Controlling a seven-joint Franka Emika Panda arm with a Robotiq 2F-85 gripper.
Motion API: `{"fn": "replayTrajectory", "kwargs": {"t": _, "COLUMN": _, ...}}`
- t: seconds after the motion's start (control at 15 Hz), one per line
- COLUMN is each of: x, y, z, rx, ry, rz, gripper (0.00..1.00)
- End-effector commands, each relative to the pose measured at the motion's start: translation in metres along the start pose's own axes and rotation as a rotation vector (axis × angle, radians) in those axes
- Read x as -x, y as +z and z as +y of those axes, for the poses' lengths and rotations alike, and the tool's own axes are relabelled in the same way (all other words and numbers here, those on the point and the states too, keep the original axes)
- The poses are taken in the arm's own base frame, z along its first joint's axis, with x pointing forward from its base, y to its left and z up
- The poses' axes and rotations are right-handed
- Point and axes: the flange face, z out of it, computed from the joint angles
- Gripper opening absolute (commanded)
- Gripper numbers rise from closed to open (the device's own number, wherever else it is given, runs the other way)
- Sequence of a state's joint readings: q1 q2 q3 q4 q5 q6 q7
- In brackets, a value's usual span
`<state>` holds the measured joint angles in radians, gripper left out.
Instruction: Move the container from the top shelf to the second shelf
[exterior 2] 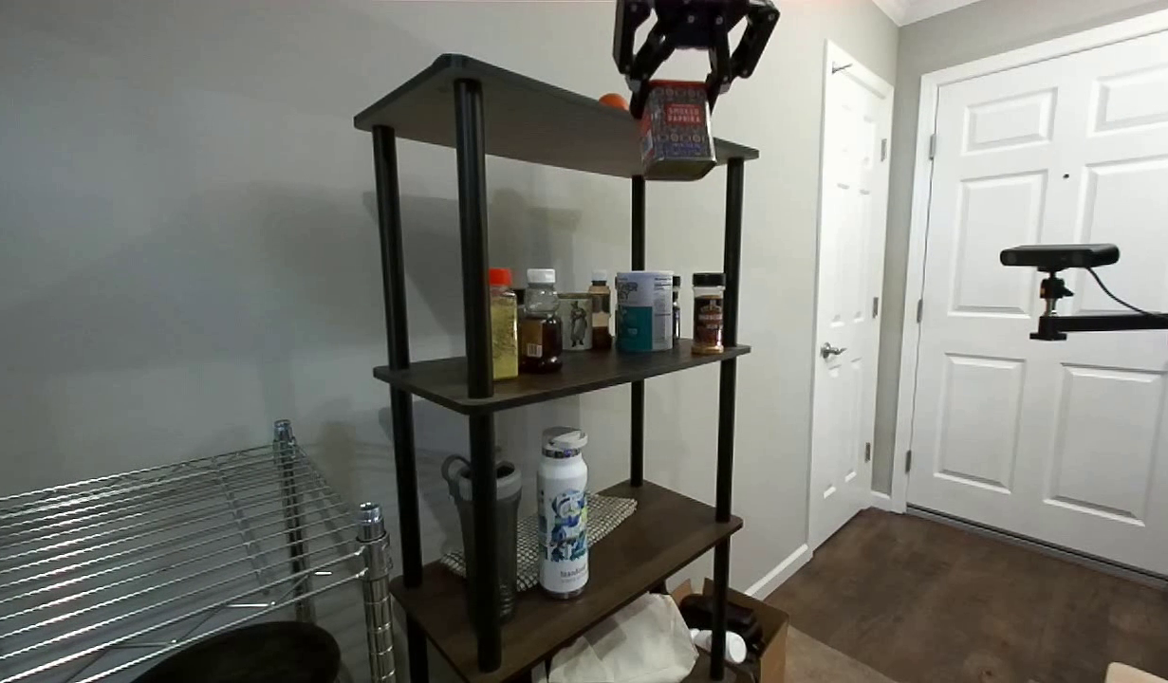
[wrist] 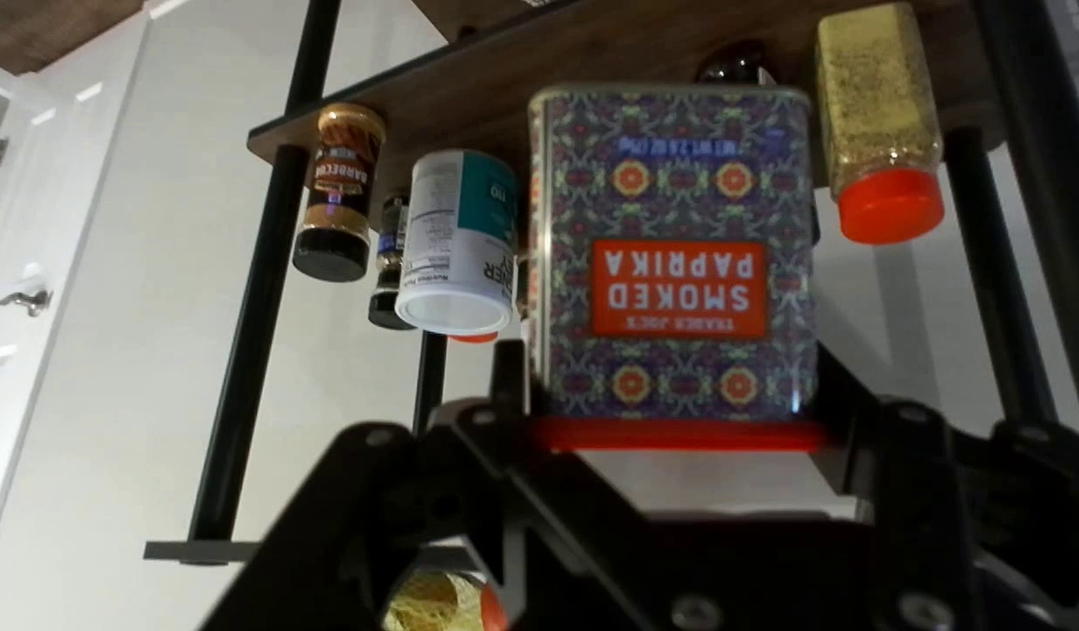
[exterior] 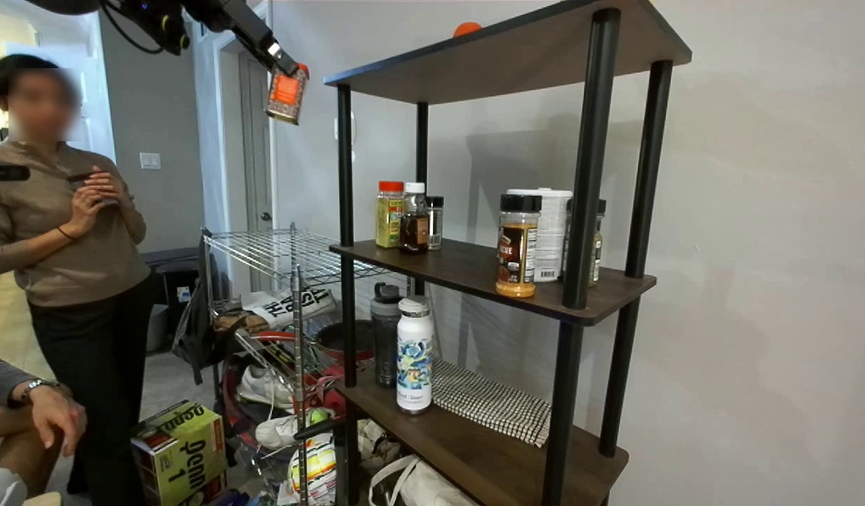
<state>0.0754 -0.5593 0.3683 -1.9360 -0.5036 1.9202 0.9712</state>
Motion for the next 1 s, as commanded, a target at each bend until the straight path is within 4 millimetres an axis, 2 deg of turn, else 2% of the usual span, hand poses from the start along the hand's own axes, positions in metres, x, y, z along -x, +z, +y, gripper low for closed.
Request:
{"fn": "replayTrajectory", "kwargs": {"t": 0.0, "x": 0.005, "y": 0.025, "z": 0.022, "rx": 0.039, "ry": 0.007, "rz": -0.039, "gripper": 0.48}}
{"fn": "replayTrajectory", "kwargs": {"t": 0.53, "x": -0.007, "y": 0.089, "z": 0.050, "rx": 0.149, "ry": 0.075, "rz": -0.033, "gripper": 0.48}}
{"fn": "replayTrajectory", "kwargs": {"t": 0.93, "x": -0.003, "y": 0.119, "z": 0.049, "rx": 0.196, "ry": 0.078, "rz": -0.010, "gripper": 0.48}}
